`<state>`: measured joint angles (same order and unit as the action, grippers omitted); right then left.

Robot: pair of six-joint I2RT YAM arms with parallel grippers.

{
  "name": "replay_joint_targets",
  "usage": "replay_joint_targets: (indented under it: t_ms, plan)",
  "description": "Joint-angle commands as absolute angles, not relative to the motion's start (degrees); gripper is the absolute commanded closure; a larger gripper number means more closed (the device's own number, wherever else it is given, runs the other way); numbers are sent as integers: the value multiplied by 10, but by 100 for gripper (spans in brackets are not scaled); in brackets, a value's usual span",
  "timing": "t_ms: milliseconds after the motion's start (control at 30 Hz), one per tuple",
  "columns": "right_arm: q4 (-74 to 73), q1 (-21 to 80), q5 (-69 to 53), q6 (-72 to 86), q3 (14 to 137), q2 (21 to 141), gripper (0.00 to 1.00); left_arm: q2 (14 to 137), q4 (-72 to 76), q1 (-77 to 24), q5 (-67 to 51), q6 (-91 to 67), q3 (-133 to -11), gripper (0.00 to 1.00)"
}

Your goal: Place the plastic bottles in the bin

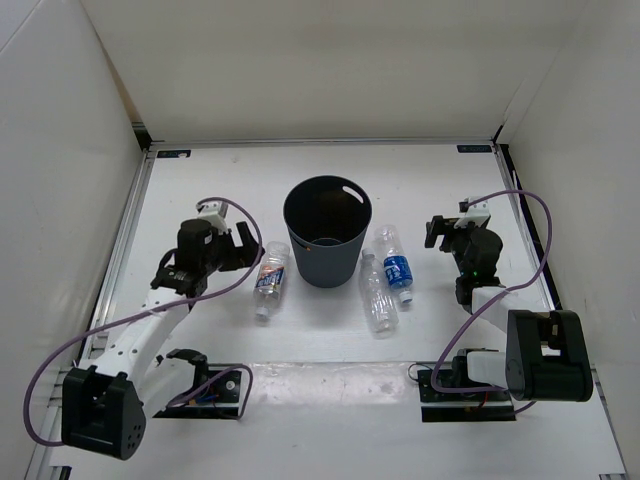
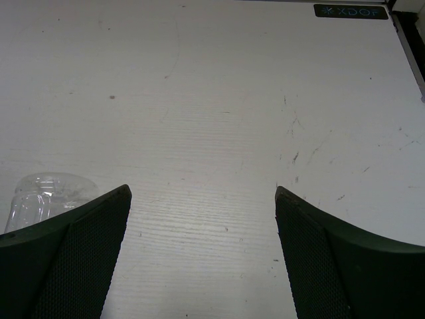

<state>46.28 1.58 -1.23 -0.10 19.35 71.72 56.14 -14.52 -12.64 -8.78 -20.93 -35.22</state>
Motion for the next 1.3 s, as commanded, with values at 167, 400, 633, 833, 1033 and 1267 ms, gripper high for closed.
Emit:
replay_joint_targets:
  t_ms: [167, 400, 633, 833, 1033, 1267]
  plan:
    - [477, 18, -4, 3, 207, 716, 10, 606, -88, -162, -128, -204, -342, 0]
    - [478, 17, -4, 3, 207, 717, 10, 688, -101, -209, -79, -188, -363, 0]
    - [477, 15, -7, 3, 207, 718, 10, 744, -64, -210, -83, -191, -351, 0]
    - [476, 14, -7, 3, 207, 718, 10, 804, -45, -221, -80, -196, -359, 0]
    - [475, 15, -7, 2, 207, 718, 10, 845, -27, -225, -85, -208, -359, 5]
    - [476, 15, -8, 1, 207, 719, 10, 750, -99, -224, -63, -223, -373, 38]
